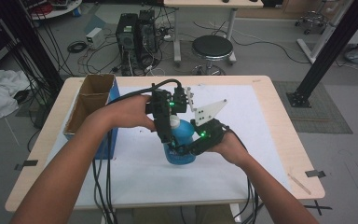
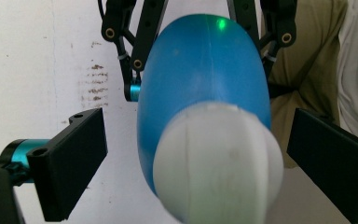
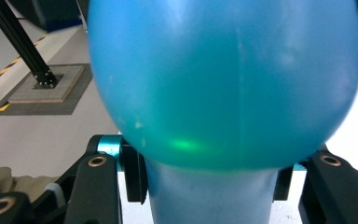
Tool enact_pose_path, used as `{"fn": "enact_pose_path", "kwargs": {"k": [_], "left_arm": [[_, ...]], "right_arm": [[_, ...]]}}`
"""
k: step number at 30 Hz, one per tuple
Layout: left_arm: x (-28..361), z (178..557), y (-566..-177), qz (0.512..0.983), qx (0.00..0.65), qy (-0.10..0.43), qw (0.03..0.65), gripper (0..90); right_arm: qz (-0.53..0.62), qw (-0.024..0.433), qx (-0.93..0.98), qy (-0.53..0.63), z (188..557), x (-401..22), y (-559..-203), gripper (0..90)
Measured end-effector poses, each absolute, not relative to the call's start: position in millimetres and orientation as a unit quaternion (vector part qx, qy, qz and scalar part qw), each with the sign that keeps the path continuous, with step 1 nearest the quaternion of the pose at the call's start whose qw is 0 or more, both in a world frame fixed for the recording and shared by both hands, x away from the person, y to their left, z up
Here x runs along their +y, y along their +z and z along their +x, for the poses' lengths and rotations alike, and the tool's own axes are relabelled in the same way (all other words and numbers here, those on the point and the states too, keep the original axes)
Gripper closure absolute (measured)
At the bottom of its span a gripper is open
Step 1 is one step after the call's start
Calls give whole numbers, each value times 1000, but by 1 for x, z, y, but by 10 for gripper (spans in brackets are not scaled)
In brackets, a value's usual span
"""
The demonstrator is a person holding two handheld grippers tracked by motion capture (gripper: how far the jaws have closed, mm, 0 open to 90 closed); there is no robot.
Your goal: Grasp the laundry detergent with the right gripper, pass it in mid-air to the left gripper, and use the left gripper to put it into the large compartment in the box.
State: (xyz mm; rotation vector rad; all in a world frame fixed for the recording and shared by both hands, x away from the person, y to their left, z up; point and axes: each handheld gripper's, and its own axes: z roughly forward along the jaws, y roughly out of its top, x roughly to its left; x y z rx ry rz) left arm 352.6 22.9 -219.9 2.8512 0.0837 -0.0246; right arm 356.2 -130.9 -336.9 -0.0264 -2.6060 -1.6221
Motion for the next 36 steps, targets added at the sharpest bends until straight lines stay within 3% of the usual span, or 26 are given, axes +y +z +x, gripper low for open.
{"fn": "enact_pose_path", "kwargs": {"k": [19,21,36], "left_arm": [[13,356,-228,992,21,-3,127,48],[13,355,-228,992,16,-4,127,108],[15,355,-228,992,13,0,122,158]], "right_arm": [[-9,35,-849,-528,356,-131,-334,446],[-9,36,-849,-527,356,-131,-334,446],[-10,38,-849,-527,356,-130,-334,446]]}}
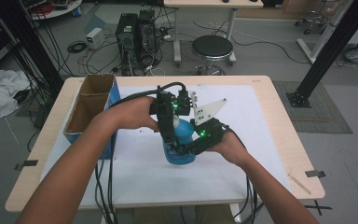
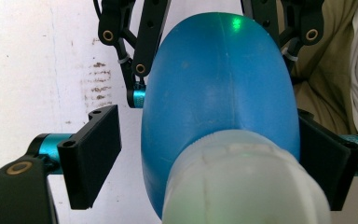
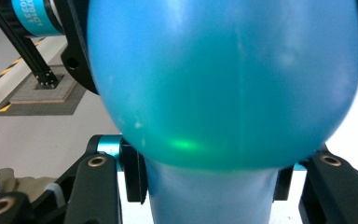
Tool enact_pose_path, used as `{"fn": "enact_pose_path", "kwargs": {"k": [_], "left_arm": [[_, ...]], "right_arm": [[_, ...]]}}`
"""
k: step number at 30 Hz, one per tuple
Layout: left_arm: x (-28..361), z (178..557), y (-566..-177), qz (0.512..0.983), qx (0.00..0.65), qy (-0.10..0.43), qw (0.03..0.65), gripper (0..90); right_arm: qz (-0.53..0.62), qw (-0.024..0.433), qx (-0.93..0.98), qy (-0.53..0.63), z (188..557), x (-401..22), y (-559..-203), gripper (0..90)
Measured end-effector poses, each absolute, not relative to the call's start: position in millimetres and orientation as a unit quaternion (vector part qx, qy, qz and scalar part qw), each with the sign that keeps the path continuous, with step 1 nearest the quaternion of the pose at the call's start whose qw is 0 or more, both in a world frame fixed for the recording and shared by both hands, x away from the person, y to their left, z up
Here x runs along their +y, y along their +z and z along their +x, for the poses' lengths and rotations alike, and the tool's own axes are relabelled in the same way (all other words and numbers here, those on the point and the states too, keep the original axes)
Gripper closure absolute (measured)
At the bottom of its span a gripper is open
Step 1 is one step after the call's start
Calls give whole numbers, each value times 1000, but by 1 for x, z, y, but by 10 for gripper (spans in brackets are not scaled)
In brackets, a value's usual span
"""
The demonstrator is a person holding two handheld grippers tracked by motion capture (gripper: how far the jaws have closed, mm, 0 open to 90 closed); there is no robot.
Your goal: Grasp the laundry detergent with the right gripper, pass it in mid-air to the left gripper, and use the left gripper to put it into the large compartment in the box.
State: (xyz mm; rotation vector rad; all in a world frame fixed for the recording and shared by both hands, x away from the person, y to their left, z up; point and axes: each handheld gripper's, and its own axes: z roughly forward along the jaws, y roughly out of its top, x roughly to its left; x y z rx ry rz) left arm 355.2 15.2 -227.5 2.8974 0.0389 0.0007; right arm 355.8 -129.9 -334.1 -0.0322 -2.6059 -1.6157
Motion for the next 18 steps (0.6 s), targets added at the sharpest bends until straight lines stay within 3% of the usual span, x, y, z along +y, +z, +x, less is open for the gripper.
{"fn": "enact_pose_path", "kwargs": {"k": [18], "left_arm": [[13,354,-228,993,-1,2,120,278]], "right_arm": [[-10,36,-850,-525,355,-130,-333,445]]}}
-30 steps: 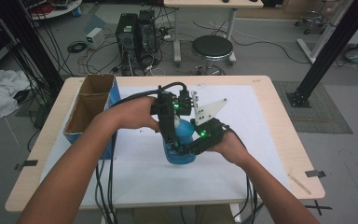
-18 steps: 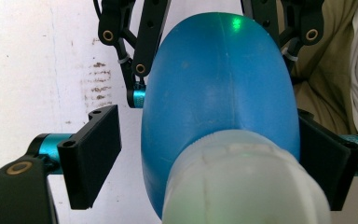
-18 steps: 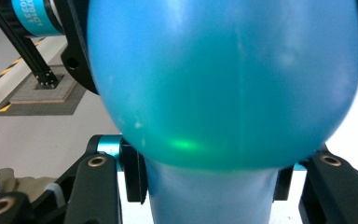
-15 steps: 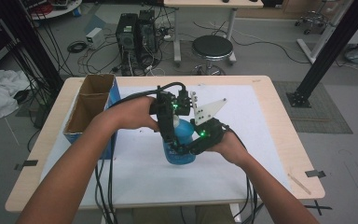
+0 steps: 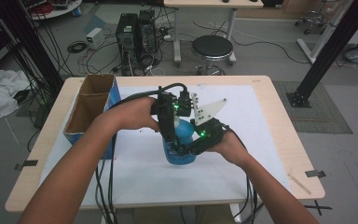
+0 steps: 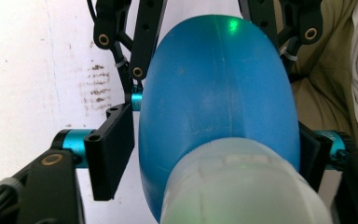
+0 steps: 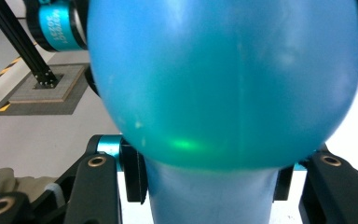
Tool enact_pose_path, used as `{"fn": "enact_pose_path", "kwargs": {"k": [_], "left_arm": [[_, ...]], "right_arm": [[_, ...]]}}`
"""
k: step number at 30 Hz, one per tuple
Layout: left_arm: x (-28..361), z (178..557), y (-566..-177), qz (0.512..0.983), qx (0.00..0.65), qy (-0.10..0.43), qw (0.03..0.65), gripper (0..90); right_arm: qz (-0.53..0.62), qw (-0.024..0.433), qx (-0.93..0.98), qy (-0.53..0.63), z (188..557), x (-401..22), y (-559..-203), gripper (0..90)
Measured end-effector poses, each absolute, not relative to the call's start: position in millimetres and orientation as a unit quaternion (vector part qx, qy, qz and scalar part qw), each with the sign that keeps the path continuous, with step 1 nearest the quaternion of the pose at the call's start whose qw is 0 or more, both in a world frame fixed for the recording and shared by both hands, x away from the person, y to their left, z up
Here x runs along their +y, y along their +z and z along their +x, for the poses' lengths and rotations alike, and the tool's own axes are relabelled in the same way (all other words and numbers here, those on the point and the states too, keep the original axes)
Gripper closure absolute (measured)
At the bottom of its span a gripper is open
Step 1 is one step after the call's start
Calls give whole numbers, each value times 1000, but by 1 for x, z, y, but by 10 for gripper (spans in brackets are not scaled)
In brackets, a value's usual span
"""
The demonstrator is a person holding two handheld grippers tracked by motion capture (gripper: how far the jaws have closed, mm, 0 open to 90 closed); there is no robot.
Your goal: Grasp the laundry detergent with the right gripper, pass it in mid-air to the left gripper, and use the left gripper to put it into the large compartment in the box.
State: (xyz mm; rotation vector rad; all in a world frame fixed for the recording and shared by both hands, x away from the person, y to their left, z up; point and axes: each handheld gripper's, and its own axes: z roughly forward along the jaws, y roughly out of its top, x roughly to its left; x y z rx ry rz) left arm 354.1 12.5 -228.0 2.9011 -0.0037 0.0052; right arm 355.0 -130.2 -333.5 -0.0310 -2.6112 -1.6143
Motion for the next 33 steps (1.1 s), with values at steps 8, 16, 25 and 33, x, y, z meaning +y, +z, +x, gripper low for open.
{"fn": "enact_pose_path", "kwargs": {"k": [8,16,25,33], "left_arm": [[12,352,-227,992,-9,-1,123,346],[12,350,-226,992,-14,0,123,376],[7,345,-225,993,-25,9,115,380],[11,344,-222,993,-22,14,115,379]], "right_arm": [[-10,37,-850,-525,355,-130,-334,445],[-11,37,-851,-524,354,-130,-334,445],[-5,34,-852,-523,352,-132,-330,372],[-13,36,-889,-456,350,-164,-323,116]]}}
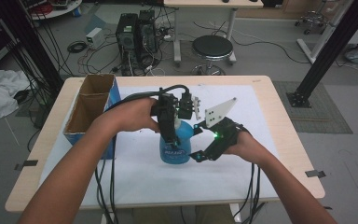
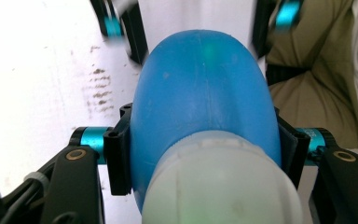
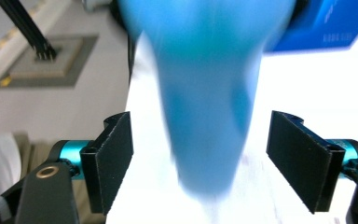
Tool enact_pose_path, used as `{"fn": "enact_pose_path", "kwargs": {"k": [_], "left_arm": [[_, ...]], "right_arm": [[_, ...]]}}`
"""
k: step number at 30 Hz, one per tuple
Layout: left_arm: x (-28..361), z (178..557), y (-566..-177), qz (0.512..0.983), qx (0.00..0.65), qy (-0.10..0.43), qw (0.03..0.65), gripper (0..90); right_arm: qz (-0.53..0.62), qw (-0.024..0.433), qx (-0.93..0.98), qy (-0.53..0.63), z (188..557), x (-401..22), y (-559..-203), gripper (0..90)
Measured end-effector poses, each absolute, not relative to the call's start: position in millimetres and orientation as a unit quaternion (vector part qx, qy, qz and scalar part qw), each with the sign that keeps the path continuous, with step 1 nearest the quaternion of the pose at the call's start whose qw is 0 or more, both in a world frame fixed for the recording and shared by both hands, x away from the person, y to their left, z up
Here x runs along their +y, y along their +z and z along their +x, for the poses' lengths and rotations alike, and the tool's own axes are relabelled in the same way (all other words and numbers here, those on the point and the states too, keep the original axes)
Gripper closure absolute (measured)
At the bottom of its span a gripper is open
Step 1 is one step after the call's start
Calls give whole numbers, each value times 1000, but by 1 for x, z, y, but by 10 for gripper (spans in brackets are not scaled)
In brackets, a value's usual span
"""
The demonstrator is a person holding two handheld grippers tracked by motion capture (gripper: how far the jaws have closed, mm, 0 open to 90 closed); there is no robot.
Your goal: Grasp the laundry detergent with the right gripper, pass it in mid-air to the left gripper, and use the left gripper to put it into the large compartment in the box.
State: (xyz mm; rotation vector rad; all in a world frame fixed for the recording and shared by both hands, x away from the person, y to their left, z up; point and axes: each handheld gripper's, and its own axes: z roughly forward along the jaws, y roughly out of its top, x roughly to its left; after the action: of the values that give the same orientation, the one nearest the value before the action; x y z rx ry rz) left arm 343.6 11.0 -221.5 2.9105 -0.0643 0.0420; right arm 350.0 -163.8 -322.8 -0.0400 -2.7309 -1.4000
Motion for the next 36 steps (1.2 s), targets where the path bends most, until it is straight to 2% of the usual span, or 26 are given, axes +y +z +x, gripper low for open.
{"fn": "enact_pose_path", "kwargs": {"k": [6,11,15,17,18,28,36], "left_arm": [[20,350,-219,993,-3,21,118,379],[24,353,-220,993,7,23,115,378],[29,359,-221,993,19,26,110,378],[31,361,-221,993,27,27,111,378],[33,363,-221,993,31,27,112,378],[49,377,-215,988,95,49,113,378],[64,392,-196,980,154,59,114,378]], "right_arm": [[-79,36,-909,-407,358,-189,-318,112],[-49,65,-918,-388,360,-203,-319,112],[-52,59,-929,-361,359,-207,-320,111],[-65,49,-936,-342,359,-209,-321,110],[-79,25,-942,-326,359,-211,-322,10],[-132,-20,-952,-276,364,-238,-319,7],[-174,-40,-962,-205,372,-277,-299,13]]}}
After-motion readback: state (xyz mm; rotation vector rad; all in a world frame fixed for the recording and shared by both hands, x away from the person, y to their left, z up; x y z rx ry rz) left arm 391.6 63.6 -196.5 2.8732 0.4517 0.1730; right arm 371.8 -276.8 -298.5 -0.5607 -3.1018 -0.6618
